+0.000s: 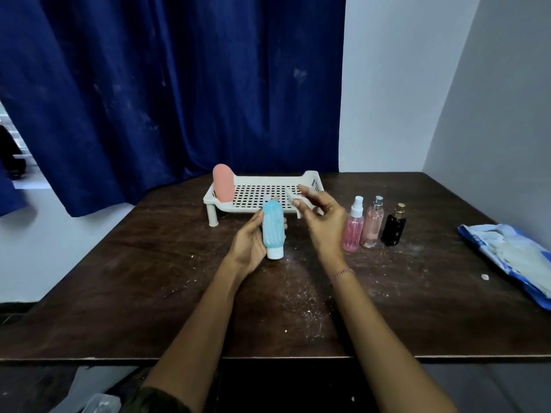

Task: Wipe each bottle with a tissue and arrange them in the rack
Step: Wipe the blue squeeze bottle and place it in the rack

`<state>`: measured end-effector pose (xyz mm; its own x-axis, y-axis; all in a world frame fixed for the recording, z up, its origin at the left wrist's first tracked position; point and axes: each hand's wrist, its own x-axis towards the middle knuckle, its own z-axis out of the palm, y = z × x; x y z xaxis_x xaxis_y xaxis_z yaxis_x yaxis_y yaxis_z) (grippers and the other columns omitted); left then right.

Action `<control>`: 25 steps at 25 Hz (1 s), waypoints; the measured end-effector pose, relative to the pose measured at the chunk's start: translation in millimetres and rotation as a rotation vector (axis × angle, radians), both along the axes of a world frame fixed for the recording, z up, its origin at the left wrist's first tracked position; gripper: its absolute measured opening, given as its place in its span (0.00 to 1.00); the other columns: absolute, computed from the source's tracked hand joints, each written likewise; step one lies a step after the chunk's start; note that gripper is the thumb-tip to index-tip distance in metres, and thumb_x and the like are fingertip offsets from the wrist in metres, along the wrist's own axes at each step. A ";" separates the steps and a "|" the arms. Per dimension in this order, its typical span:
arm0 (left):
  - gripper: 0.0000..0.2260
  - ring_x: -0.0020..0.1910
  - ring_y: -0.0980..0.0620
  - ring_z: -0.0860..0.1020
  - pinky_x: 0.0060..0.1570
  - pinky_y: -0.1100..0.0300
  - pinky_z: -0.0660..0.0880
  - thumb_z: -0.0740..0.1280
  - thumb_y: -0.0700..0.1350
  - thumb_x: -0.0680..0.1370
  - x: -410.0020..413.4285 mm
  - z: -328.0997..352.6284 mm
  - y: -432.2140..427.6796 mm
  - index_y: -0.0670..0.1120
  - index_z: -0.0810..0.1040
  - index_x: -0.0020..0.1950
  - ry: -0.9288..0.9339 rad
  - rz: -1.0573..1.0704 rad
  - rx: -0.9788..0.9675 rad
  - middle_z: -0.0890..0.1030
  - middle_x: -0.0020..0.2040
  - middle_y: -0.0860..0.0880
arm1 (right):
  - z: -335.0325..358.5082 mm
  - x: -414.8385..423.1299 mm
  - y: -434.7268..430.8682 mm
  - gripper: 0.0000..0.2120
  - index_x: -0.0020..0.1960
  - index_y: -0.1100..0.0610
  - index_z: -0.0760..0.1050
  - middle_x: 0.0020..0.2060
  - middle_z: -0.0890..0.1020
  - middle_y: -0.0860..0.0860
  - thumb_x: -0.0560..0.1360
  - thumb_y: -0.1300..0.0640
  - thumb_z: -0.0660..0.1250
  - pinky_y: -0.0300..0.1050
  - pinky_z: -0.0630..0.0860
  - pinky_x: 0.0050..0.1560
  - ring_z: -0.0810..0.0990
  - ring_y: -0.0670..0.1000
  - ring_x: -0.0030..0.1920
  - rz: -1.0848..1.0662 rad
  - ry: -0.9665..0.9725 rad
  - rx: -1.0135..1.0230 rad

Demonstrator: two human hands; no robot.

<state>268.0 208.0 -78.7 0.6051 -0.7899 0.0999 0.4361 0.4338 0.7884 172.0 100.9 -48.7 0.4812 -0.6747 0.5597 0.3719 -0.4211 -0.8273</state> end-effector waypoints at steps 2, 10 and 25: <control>0.20 0.48 0.48 0.78 0.51 0.52 0.74 0.56 0.48 0.77 -1.3 -1.4 -1.1 0.45 0.69 0.69 -0.013 -0.036 -0.006 0.79 0.54 0.42 | -6.3 3.1 1.6 0.13 0.53 0.55 0.80 0.47 0.80 0.43 0.69 0.63 0.73 0.33 0.74 0.52 0.77 0.37 0.51 -0.049 0.031 -0.063; 0.16 0.49 0.51 0.78 0.57 0.55 0.71 0.58 0.45 0.74 -5.2 -3.4 -4.5 0.42 0.74 0.59 -0.040 -0.063 -0.043 0.80 0.50 0.45 | -17.3 8.3 9.7 0.12 0.55 0.59 0.80 0.48 0.78 0.50 0.72 0.64 0.69 0.42 0.76 0.56 0.76 0.45 0.52 -0.045 0.063 -0.348; 0.16 0.58 0.51 0.74 0.63 0.54 0.68 0.59 0.41 0.76 -6.7 -4.9 -6.2 0.42 0.72 0.64 -0.207 -0.046 0.009 0.77 0.59 0.45 | -10.7 -3.5 4.7 0.11 0.56 0.61 0.79 0.48 0.75 0.55 0.75 0.64 0.64 0.36 0.70 0.57 0.73 0.50 0.53 -0.120 0.142 -0.706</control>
